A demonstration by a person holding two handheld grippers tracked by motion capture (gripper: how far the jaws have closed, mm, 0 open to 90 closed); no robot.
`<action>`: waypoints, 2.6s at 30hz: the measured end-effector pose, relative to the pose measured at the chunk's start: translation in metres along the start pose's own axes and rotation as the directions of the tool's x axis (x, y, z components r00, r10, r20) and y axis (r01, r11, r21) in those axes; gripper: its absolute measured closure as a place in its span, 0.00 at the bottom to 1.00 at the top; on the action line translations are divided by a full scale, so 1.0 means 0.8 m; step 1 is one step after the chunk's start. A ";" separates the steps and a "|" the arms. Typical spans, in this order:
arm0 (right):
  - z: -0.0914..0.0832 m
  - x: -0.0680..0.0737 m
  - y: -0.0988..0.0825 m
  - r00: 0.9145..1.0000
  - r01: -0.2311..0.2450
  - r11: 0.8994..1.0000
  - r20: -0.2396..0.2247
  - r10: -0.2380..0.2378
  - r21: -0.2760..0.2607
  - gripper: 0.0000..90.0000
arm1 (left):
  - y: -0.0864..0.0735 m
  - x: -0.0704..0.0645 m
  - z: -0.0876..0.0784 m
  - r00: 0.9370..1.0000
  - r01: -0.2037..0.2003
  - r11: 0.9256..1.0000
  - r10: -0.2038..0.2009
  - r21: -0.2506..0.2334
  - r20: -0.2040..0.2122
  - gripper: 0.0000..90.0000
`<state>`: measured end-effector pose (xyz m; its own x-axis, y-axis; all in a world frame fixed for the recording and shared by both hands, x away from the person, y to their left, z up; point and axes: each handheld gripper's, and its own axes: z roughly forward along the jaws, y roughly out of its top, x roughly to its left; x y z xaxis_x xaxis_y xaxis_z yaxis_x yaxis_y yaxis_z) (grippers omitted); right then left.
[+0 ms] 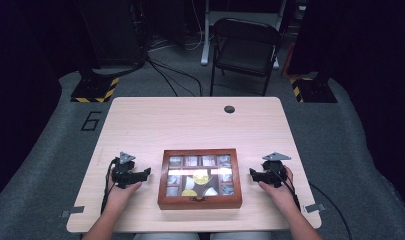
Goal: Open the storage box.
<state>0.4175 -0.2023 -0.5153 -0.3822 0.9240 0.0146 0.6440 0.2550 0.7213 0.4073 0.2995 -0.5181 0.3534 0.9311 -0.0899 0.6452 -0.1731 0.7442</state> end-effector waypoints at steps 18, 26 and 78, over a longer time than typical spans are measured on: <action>-0.047 0.004 0.005 0.998 -0.006 0.997 -0.066 0.001 -0.074 0.33 | 0.007 -0.021 -0.034 0.998 -0.017 0.999 0.019 -0.030 0.060 0.37; -0.061 0.019 0.008 0.996 0.065 0.994 -0.057 -0.070 -0.082 0.33 | 0.008 -0.028 -0.048 0.996 -0.012 0.999 0.016 -0.041 0.091 0.38; -0.126 0.087 -0.017 0.963 0.119 0.980 -0.222 -0.153 -0.160 0.35 | -0.023 -0.087 -0.114 0.978 -0.085 0.992 0.101 -0.094 0.183 0.39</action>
<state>0.3151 -0.1700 -0.4543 -0.6135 0.7876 0.0573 0.4795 0.3139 0.8195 0.3090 0.2675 -0.4652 0.5346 0.8344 -0.1340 0.5464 -0.2203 0.8080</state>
